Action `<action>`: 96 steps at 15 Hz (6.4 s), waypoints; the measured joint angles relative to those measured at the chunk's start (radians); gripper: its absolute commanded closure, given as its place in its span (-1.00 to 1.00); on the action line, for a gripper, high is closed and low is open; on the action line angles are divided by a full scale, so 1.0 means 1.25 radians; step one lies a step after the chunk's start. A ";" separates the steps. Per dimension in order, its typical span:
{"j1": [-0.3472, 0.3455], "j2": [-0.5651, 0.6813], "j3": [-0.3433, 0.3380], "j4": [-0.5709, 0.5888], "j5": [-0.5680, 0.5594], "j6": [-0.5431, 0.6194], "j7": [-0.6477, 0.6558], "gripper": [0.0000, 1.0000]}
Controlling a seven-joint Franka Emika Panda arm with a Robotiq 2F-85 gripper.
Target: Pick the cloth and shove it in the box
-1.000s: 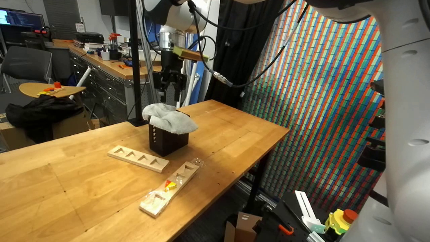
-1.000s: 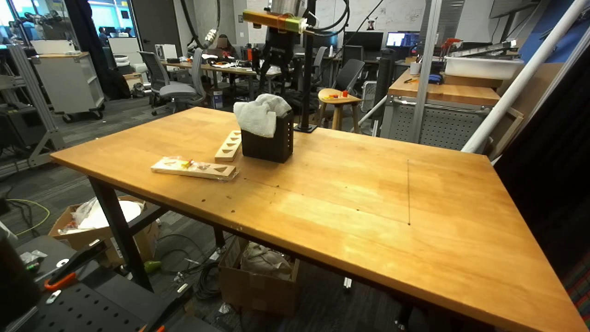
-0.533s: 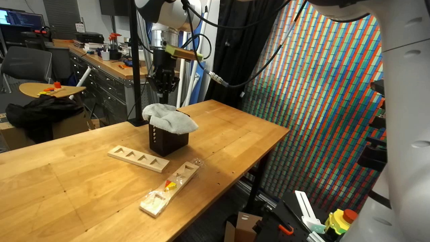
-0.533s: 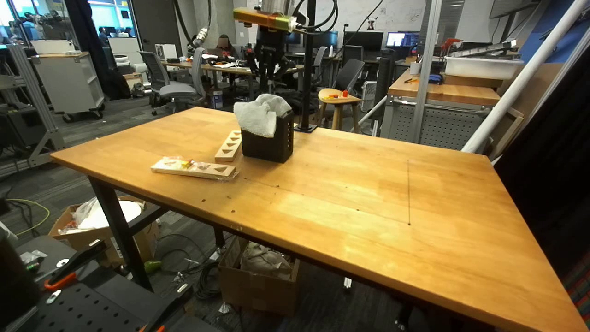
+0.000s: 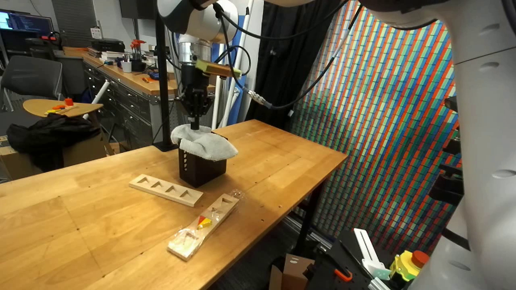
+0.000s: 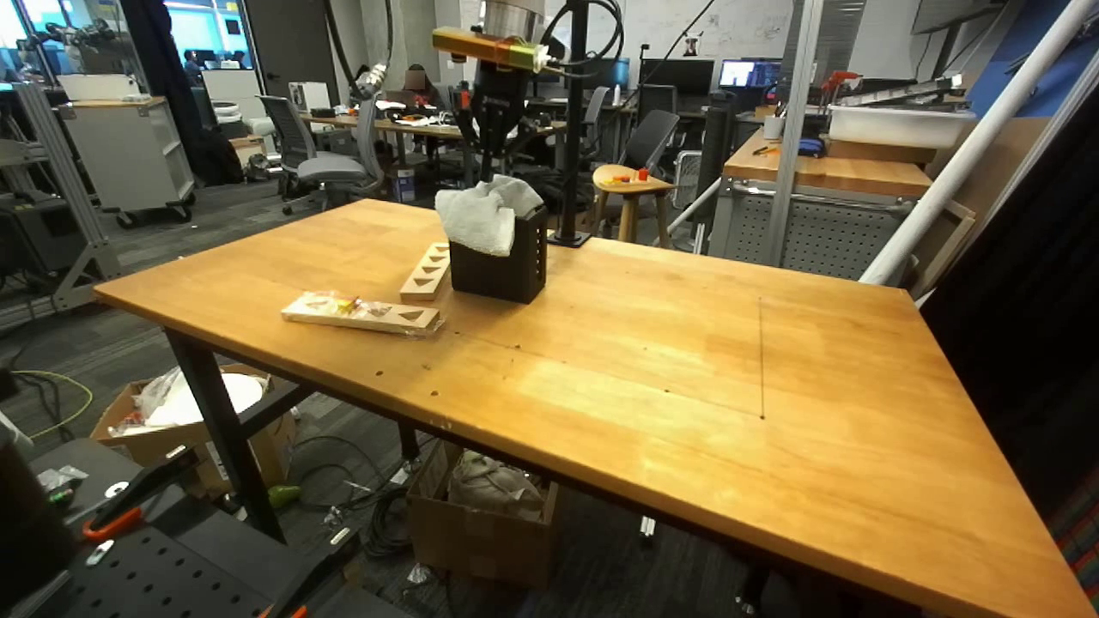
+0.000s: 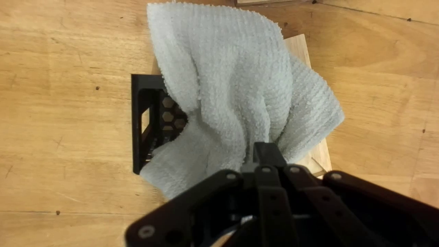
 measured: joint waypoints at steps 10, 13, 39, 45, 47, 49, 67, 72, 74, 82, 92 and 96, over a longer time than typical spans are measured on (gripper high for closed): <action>-0.013 0.057 -0.001 0.003 -0.001 -0.001 -0.017 0.99; -0.027 0.081 -0.001 0.004 0.008 -0.001 -0.033 0.99; -0.059 0.034 -0.012 0.042 -0.006 -0.051 -0.016 0.99; -0.059 -0.030 -0.020 -0.048 -0.006 -0.031 0.047 0.99; -0.059 -0.052 -0.020 -0.091 -0.005 -0.010 0.071 0.99; -0.057 -0.077 -0.020 -0.135 -0.003 0.016 0.095 0.99; -0.037 -0.233 -0.020 -0.427 0.022 0.152 0.215 0.99; -0.035 -0.233 -0.020 -0.438 0.020 0.180 0.215 0.98; -0.035 -0.233 -0.020 -0.437 0.011 0.192 0.215 0.98; -0.030 -0.232 -0.022 -0.383 -0.044 0.204 0.214 0.99; -0.005 -0.182 -0.017 -0.302 -0.031 0.230 0.198 0.98; -0.002 -0.152 -0.015 -0.294 -0.015 0.255 0.180 0.98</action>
